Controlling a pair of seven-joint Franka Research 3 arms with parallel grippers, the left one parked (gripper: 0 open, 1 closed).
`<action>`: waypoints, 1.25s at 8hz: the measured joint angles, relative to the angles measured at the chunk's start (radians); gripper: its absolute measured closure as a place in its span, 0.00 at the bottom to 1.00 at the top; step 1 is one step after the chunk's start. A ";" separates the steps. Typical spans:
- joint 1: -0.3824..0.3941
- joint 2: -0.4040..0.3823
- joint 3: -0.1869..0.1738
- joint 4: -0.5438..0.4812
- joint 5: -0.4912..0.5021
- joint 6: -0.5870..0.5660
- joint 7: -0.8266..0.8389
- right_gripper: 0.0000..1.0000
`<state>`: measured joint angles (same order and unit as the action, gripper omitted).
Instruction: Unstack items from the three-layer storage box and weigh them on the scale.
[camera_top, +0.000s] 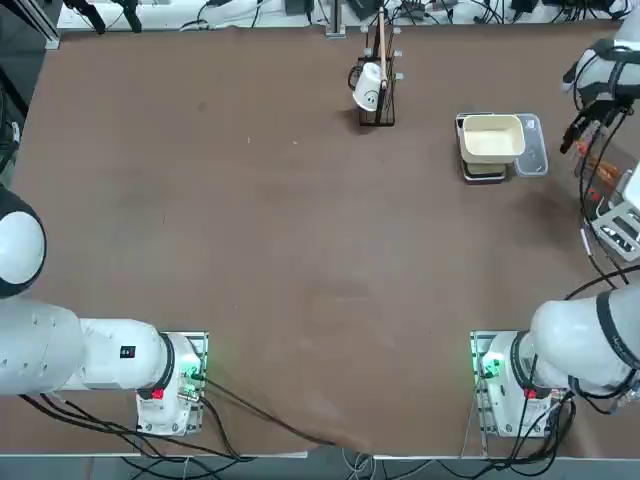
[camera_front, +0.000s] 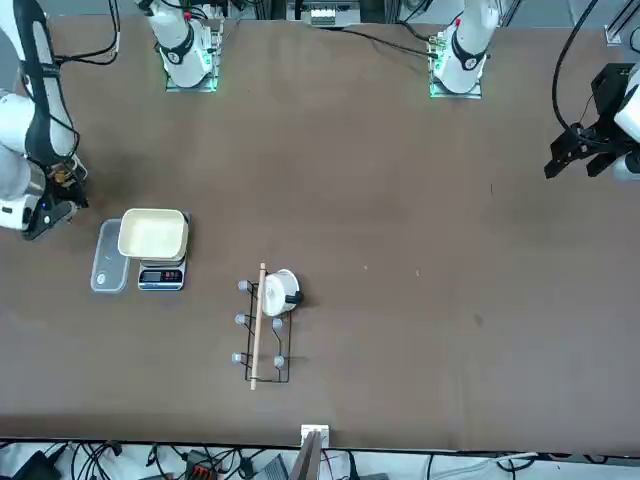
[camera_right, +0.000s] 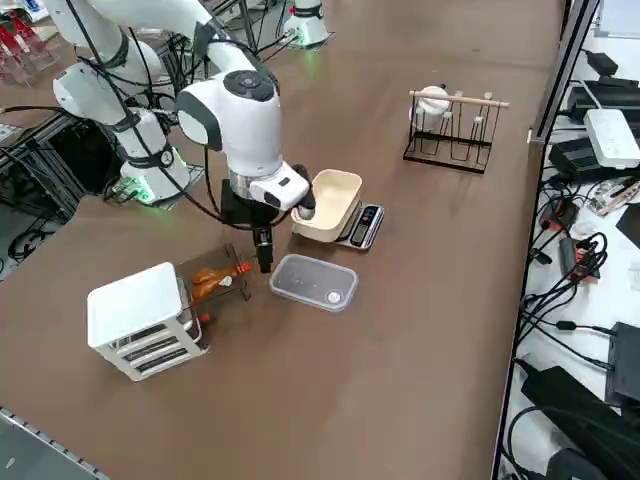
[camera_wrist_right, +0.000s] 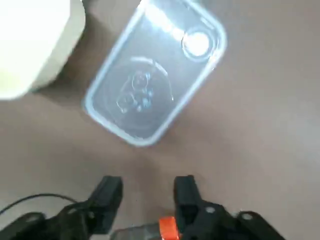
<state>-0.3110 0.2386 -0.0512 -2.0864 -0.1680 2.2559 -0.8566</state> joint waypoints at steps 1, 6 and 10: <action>0.004 -0.003 0.000 0.024 0.008 -0.013 0.004 0.07; -0.063 -0.083 -0.032 0.104 -0.051 -0.256 -0.157 0.18; -0.106 -0.070 -0.032 -0.012 -0.087 -0.091 -0.171 0.29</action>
<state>-0.4166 0.1689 -0.0837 -2.0979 -0.2552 2.1649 -1.0272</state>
